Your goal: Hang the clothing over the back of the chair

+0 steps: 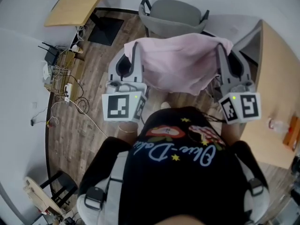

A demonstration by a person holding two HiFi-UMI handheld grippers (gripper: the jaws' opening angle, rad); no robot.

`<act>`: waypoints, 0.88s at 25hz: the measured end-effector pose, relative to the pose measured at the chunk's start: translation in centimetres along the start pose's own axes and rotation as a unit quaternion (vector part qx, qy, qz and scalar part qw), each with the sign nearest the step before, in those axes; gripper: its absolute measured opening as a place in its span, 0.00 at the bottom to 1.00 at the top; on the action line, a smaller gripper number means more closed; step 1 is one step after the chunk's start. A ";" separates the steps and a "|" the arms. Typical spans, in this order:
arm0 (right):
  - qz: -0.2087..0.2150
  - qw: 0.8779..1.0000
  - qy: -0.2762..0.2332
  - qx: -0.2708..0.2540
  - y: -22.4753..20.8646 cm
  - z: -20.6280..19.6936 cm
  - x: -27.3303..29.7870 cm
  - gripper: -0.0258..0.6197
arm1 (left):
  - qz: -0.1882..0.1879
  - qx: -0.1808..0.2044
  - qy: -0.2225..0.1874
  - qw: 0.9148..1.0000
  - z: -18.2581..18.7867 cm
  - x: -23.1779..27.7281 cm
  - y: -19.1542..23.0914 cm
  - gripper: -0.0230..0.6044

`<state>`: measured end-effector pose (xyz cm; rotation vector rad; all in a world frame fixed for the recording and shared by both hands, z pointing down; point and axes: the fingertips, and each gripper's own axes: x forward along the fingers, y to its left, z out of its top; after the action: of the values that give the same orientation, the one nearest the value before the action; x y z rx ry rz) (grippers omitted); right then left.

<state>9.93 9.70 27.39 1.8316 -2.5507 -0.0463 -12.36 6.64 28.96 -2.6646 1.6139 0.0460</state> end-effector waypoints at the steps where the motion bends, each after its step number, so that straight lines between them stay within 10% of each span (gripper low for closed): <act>1: -0.003 1.000 0.000 0.000 0.0 0.0 -0.1 0.09 | -0.004 0.000 -0.002 1.000 0.0 0.1 -0.1 0.05; 22: -0.003 1.000 -0.014 0.007 -0.7 -0.3 0.4 0.09 | 0.001 0.010 -0.012 1.000 -0.4 0.4 0.4 0.05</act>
<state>10.44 9.15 27.71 1.8577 -2.5701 -0.0539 -12.52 6.07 29.29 -2.6383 1.6021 0.0613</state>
